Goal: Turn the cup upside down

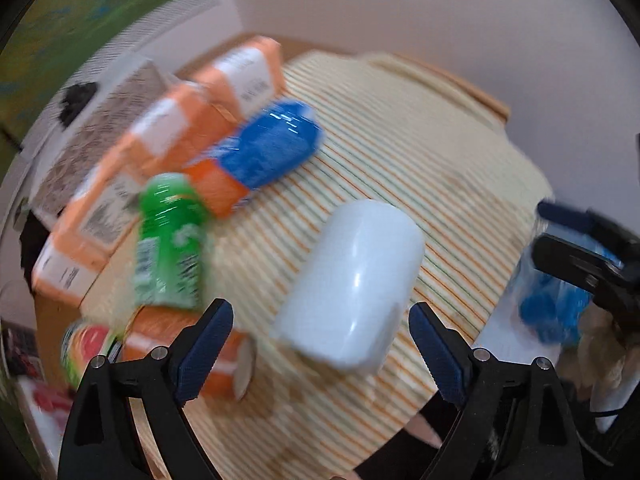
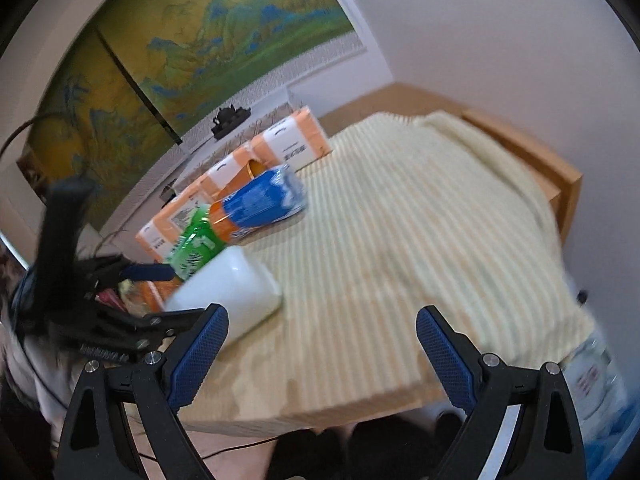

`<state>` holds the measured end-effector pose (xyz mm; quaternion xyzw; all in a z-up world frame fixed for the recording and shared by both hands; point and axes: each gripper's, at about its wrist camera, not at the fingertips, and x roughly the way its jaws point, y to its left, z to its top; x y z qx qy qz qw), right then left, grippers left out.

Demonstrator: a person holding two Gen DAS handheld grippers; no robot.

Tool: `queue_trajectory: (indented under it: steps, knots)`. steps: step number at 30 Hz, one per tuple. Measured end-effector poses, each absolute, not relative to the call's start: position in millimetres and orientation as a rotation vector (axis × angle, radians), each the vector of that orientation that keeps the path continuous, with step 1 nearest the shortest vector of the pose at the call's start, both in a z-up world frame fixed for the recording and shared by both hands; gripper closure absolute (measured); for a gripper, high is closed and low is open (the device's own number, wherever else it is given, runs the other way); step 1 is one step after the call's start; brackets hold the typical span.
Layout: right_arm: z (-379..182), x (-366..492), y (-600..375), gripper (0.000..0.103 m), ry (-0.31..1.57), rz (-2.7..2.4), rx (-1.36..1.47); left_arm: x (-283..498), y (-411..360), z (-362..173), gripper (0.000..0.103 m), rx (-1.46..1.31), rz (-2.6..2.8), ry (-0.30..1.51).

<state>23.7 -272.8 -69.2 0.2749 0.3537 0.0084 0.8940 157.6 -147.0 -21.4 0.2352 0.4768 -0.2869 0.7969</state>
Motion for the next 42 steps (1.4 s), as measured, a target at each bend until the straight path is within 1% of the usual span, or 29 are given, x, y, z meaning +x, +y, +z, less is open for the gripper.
queue_trajectory:
  steps: [5, 10, 15, 22, 34, 35, 37, 40, 42]
  knots:
    - [-70.8, 47.5, -255.1, 0.010, 0.839, 0.051, 0.740, 120.1, -89.7, -4.0, 0.011, 0.350, -0.542, 0.907]
    - [-78.5, 75.3, -235.8, 0.010, 0.950, 0.050, 0.898, 93.4, -40.8, -8.4, 0.011, 0.231, -0.486, 0.855]
    - [-83.9, 93.1, -220.7, 0.010, 1.027, 0.037, 0.964, 60.4, -14.3, -20.4, 0.011, 0.223, -0.401, 0.792]
    - [-98.0, 114.8, -212.3, 0.010, 1.124, -0.035, 1.019, 38.6, 2.5, -30.0, 0.011, 0.213, -0.393, 0.762]
    - [-117.9, 133.1, -220.3, 0.010, 1.189, -0.074, 1.112, 28.1, 18.4, -35.6, 0.011, 0.176, -0.374, 0.747]
    - [-117.3, 134.6, -219.6, 0.011, 1.190, -0.074, 1.104, 27.9, 19.8, -36.5, 0.011, 0.170, -0.372, 0.749]
    - [-116.1, 138.1, -218.2, 0.017, 1.191, -0.064, 1.097, 27.1, 22.2, -38.8, 0.011, 0.156, -0.370, 0.756]
    - [-115.2, 143.5, -216.6, 0.021, 1.197, -0.046, 1.098, 26.1, 24.4, -44.1, 0.011, 0.146, -0.366, 0.765]
    - [-114.2, 145.6, -215.5, 0.022, 1.200, -0.045, 1.091, 26.0, 25.1, -47.4, 0.011, 0.139, -0.363, 0.773]
